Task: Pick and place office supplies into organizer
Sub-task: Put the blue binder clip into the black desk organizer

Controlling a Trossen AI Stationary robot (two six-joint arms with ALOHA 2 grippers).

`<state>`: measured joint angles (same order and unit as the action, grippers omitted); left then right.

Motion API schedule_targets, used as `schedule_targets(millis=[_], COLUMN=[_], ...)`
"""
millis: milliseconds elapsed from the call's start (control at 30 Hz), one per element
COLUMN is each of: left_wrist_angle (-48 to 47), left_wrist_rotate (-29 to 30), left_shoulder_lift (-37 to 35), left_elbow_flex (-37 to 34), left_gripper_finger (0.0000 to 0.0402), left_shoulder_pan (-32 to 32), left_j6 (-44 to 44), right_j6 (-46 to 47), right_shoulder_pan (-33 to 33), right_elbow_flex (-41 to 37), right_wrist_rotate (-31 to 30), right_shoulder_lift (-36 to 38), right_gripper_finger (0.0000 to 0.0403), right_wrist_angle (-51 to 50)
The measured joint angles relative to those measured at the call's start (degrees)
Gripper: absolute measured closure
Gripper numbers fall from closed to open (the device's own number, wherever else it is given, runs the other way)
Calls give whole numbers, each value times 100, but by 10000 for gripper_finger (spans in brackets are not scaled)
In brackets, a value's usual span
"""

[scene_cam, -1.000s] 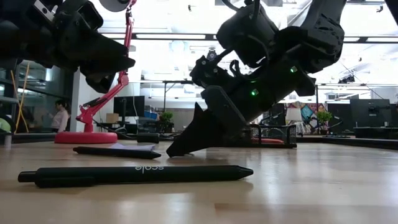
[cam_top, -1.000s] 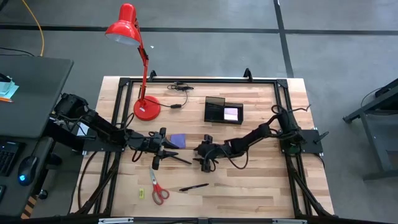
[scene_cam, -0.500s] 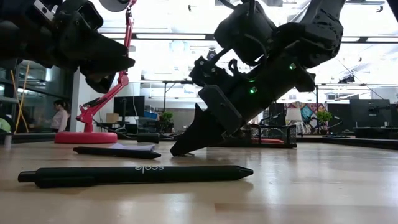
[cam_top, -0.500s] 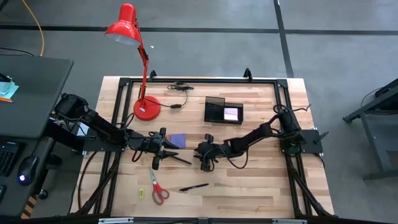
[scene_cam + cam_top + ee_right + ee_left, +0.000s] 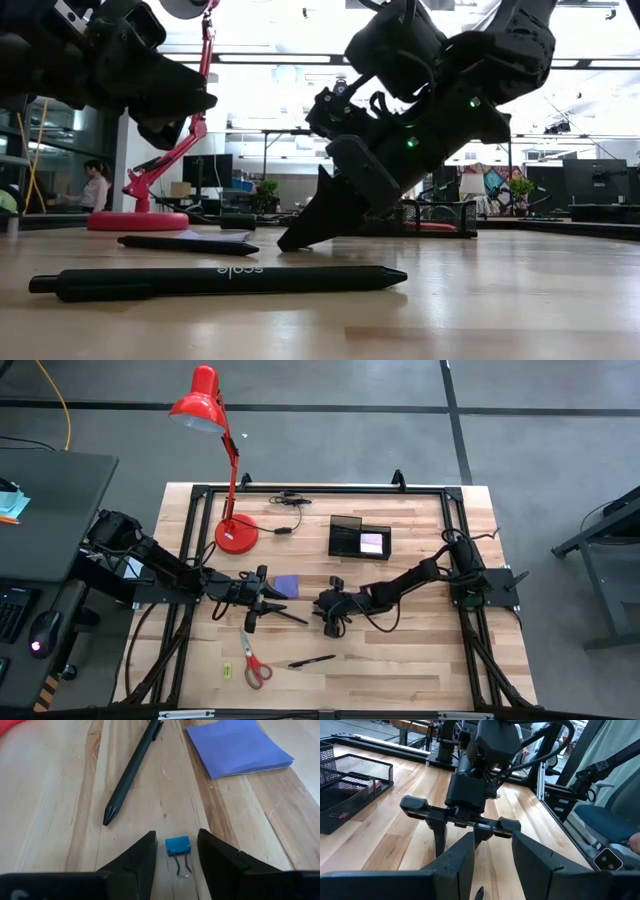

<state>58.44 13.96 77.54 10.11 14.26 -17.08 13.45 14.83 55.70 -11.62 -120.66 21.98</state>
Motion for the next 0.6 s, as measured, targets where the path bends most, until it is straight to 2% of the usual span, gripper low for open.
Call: schedule_targets(millis=[200, 600], left_wrist_angle=[2, 6], left_wrist_rotate=[0, 2], left_shoulder_lift=[0, 0], left_elbow_flex=[0, 0], left_gripper_finger=[284, 284], left_shoulder_pan=[0, 2], left_j6=[-32, -33], right_j6=[146, 216], right_shoulder_pan=[11, 13], right_elbow_flex=[0, -28], right_wrist_rotate=[-35, 184], right_shoulder_lift=[2, 11], right_gripper_finger=[277, 367], right_wrist_angle=[-42, 225])
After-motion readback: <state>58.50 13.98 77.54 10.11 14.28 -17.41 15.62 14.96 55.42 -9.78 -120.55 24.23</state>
